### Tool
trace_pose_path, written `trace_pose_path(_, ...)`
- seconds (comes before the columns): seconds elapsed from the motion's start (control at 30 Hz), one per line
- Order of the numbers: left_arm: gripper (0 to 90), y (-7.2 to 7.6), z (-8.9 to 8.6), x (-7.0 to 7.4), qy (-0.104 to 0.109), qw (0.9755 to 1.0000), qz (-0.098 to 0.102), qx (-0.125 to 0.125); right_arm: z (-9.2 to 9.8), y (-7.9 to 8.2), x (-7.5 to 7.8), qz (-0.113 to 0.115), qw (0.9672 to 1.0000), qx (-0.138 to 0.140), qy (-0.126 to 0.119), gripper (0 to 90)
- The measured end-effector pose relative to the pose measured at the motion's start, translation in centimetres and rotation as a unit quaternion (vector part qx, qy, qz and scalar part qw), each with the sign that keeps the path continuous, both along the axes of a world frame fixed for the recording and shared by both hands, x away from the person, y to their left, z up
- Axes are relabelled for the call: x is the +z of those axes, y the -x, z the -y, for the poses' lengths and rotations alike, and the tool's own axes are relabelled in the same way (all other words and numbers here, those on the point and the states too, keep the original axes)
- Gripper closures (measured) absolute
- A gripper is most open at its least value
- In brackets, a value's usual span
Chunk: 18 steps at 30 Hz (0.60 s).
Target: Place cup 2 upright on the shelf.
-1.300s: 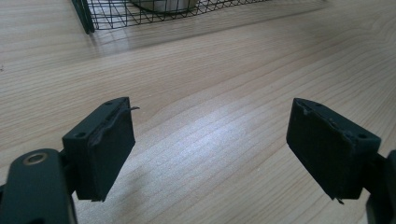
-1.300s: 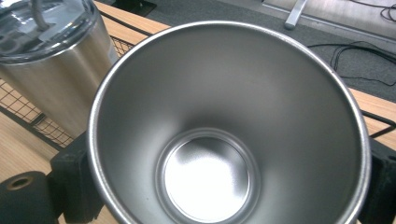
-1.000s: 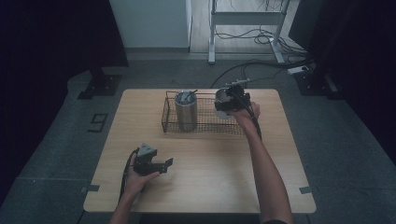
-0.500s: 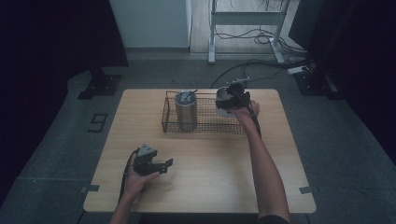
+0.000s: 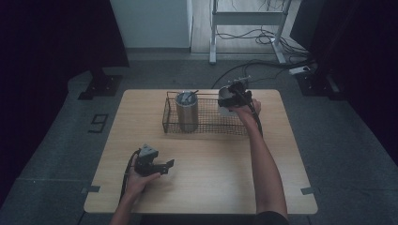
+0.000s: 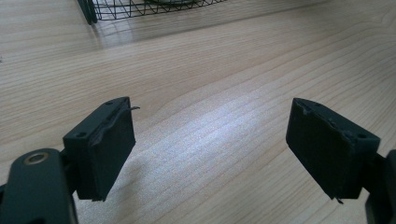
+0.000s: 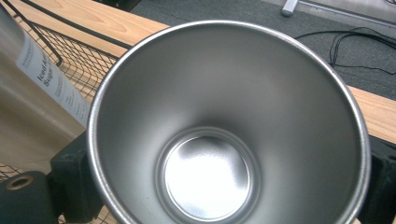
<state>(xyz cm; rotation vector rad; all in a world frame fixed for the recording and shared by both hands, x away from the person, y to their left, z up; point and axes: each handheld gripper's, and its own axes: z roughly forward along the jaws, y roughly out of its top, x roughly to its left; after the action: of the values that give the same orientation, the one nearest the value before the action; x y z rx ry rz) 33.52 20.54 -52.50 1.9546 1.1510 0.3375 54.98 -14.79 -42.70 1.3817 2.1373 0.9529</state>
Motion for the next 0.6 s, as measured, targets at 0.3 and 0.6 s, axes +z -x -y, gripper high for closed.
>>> trace_pose_path(0.3, 15.7, 0.0, 0.1, -0.1, -0.005, 1.0, -0.001, -0.002, -0.7, -0.6, -1.4, -0.01, 0.9998, 0.009, 0.013, 7.2)
trace_pose_path(0.6, 15.7, 0.0, 0.2, -0.2, -0.006, 1.0, -0.001, -0.002, -0.8, -0.8, -2.8, -0.022, 0.9996, 0.016, 0.011, 7.2)
